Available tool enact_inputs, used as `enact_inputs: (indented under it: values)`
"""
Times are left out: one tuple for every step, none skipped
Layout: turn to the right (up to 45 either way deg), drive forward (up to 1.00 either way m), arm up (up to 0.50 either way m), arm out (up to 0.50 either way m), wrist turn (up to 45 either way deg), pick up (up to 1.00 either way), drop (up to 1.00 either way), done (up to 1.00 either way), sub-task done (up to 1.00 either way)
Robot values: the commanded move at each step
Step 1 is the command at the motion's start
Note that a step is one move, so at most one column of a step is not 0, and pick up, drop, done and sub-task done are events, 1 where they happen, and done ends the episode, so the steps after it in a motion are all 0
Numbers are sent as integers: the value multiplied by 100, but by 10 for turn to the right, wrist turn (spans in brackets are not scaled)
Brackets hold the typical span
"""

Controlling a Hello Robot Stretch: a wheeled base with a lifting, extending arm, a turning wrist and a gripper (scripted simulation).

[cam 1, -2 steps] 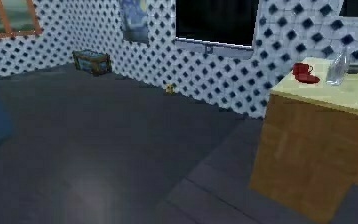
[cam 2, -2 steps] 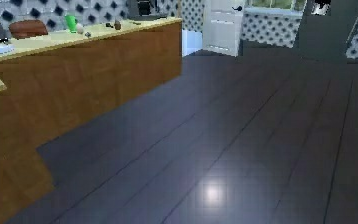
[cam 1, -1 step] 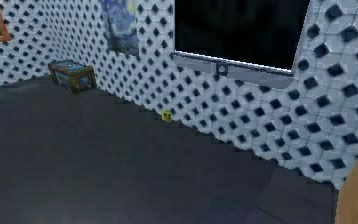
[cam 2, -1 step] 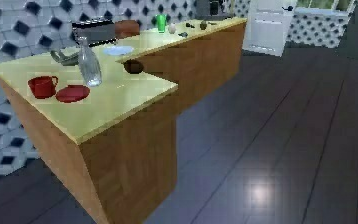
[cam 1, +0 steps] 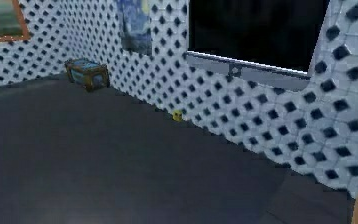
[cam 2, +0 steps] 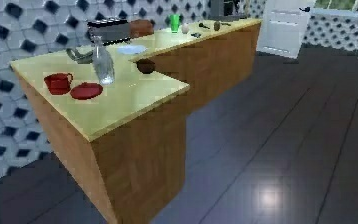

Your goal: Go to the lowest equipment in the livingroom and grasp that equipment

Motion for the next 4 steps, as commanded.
enact_inputs:
  values:
    - [0, 55, 0, 0, 0, 0, 0, 0, 0]
    - [390, 0, 0, 0, 0, 0, 0, 0, 0]
    - [0, 60, 0, 0, 0, 0, 0, 0, 0]
    - [-450, 0, 0, 0, 0, 0, 0, 0, 0]
